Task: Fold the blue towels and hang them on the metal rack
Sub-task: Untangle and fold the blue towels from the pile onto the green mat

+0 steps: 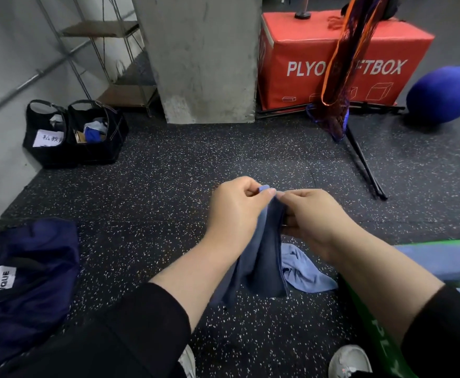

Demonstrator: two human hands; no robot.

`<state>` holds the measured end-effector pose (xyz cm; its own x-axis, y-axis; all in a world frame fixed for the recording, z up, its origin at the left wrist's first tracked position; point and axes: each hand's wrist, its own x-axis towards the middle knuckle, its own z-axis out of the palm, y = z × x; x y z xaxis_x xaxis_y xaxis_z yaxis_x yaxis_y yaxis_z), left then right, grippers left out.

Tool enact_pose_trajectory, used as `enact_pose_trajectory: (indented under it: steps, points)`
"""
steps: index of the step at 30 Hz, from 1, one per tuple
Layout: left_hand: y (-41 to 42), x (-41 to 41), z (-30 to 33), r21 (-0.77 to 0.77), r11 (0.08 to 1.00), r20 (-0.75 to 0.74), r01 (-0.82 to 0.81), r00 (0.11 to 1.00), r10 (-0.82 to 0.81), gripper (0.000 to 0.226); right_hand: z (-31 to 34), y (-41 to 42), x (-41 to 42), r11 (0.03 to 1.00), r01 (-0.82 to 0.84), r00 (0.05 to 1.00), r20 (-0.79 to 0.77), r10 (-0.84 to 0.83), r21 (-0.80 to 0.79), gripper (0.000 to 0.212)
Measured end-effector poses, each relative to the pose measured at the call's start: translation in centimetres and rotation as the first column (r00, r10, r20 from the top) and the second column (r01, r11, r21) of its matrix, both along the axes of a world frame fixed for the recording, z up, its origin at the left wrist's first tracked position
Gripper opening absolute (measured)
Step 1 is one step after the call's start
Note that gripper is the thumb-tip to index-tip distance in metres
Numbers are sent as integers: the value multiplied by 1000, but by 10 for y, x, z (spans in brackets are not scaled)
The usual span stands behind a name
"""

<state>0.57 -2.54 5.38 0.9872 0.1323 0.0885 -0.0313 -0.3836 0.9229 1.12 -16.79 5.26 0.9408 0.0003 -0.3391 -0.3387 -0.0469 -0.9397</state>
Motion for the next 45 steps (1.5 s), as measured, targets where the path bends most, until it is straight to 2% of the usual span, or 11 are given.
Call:
enact_pose_trajectory:
  steps: [11,21,26,29,32,35,37,39,42,44,45]
  points:
    - [2,5,-5,232,973,136,-15,991,-17,15,5,13,8,993,-30,999,36,26,112,31]
    - [5,7,-6,363,924,259,-118,966,22,20,3,14,6,998,-4,997,77,-1,56,40]
    - [-2,3,-10,354,935,260,5,960,-104,10,0,13,4,993,-30,998,65,23,114,29]
    - [-4,-1,-4,307,920,95,243,954,-284,28,-3,5,10,982,23,999,41,-31,189,27]
    - [-4,-8,1,172,875,-81,453,891,-446,35,-3,-5,15,991,70,994,72,-79,115,15]
    - [7,0,5,124,957,-79,264,964,-255,31,-8,-11,19,996,49,993,113,-40,-77,19]
    - [23,13,8,335,928,-7,165,985,-173,36,-2,-13,20,958,2,983,179,51,-287,21]
    - [36,22,8,524,809,-44,268,957,-288,69,10,-14,18,896,-87,952,230,204,-435,25]
    - [40,25,8,619,652,-174,438,886,-430,98,26,-16,14,829,-182,888,274,370,-528,30]
    - [37,24,2,631,619,-197,469,868,-457,82,30,-18,12,806,-213,864,279,420,-553,31]
    - [37,24,0,625,630,-177,461,870,-461,60,30,-19,12,792,-215,860,274,431,-571,32]
